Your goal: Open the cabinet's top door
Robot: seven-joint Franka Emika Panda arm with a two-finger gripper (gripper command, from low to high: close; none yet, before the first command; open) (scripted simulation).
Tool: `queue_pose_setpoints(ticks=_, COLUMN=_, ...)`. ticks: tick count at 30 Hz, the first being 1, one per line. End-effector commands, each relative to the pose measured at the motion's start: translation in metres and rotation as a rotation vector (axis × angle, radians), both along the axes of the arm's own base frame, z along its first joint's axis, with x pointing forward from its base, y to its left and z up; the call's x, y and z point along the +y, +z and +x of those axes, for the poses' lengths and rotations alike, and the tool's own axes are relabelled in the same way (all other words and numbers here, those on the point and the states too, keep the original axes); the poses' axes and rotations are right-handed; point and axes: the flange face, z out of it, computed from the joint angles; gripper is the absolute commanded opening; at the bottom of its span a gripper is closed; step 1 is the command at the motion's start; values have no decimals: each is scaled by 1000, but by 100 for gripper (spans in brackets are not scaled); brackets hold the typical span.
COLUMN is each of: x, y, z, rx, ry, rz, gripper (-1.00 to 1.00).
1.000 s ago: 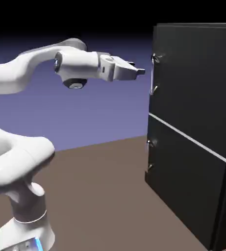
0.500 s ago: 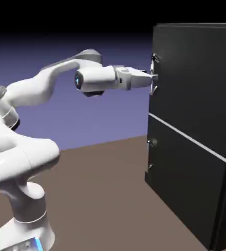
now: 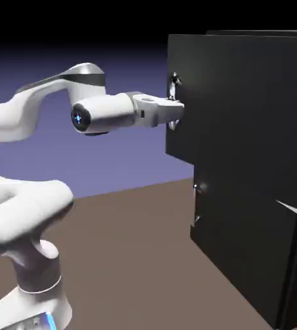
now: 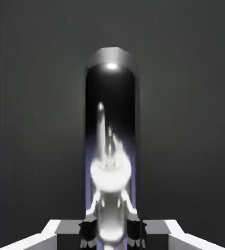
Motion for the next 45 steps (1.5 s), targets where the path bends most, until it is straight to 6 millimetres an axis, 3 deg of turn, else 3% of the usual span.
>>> queue_pose_setpoints(ticks=1, x=-6, y=0, z=-7, rx=0, ry=21, rz=0, gripper=-100)
queue_pose_setpoints(ticks=10, x=-54, y=0, z=-56, rx=0, ry=185, rz=0, gripper=-100)
queue_pose_setpoints(ticks=24, x=-136, y=0, z=-111, rx=0, ry=422, rz=0, gripper=-100)
queue_pose_setpoints(ticks=35, x=-235, y=0, z=-146, rx=0, ry=675, rz=0, gripper=-100)
queue_pose_setpoints(ticks=45, x=-332, y=0, z=-156, rx=0, ry=908, rz=0, gripper=-100)
